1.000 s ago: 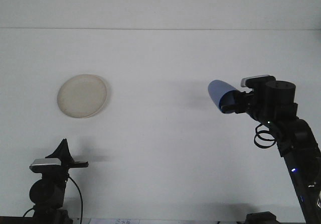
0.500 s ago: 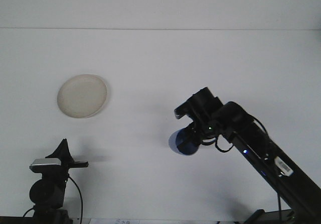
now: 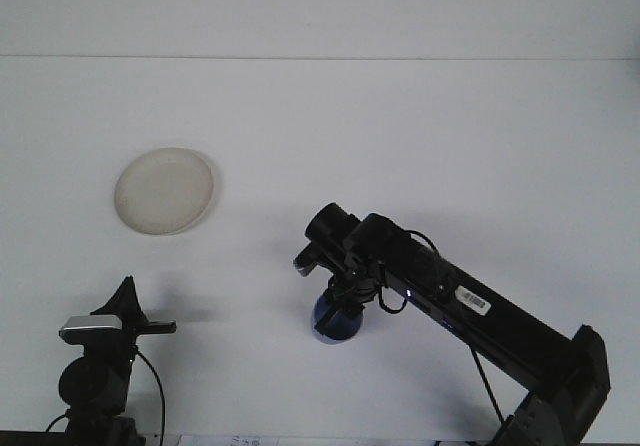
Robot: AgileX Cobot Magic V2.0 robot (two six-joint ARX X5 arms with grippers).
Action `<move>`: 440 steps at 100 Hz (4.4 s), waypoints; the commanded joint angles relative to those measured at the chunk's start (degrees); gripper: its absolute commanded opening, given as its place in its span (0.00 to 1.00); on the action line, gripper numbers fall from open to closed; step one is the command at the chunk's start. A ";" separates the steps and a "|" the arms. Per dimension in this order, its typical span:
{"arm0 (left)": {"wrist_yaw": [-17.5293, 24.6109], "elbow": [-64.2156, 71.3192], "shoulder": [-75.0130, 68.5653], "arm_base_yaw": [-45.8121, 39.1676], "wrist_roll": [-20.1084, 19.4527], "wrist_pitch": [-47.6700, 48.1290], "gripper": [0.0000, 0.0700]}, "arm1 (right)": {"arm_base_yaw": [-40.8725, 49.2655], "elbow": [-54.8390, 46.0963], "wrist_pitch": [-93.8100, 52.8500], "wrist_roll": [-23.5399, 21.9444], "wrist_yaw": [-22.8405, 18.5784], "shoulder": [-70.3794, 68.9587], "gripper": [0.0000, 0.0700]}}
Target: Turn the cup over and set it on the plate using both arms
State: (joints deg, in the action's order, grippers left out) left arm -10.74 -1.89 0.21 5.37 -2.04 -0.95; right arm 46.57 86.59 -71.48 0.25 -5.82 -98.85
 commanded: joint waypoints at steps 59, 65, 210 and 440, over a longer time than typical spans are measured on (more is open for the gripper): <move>-0.15 1.07 -0.02 -0.07 0.15 -0.79 0.02 | 1.84 1.68 1.64 1.16 -0.11 -4.31 0.69; -0.15 1.07 -0.02 -0.07 0.15 -0.79 0.02 | 1.75 2.80 1.55 1.16 -0.13 -4.13 0.69; -0.15 1.07 -0.02 -0.04 5.60 -0.85 0.02 | 1.42 -49.03 40.68 -2.93 28.26 89.81 0.68; 24.63 -73.79 92.54 40.68 3.87 42.45 0.79 | 1.42 -49.03 34.58 -3.04 28.30 89.79 0.68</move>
State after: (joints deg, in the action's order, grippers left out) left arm 13.87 -74.52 90.98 45.21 2.72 42.06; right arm 47.53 37.15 -37.10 -1.98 22.33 -9.17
